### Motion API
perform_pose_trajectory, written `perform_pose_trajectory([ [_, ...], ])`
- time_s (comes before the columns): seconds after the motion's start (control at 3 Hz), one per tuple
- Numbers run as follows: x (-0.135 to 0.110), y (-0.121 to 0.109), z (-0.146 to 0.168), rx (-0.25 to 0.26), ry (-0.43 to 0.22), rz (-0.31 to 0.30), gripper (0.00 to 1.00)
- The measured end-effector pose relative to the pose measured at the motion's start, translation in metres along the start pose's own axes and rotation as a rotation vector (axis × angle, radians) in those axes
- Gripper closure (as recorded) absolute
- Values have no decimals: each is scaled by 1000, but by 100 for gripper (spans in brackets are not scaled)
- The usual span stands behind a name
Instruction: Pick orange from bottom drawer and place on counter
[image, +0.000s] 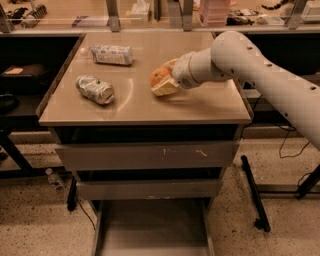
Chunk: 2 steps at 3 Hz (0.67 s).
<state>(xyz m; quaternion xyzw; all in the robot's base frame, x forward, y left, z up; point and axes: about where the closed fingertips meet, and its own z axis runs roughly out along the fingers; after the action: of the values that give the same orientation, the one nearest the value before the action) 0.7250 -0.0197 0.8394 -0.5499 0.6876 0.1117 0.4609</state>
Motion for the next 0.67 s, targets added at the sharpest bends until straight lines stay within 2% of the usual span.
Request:
perform_pose_trajectory([
  [0.67,0,0,0,0,0,0,36],
])
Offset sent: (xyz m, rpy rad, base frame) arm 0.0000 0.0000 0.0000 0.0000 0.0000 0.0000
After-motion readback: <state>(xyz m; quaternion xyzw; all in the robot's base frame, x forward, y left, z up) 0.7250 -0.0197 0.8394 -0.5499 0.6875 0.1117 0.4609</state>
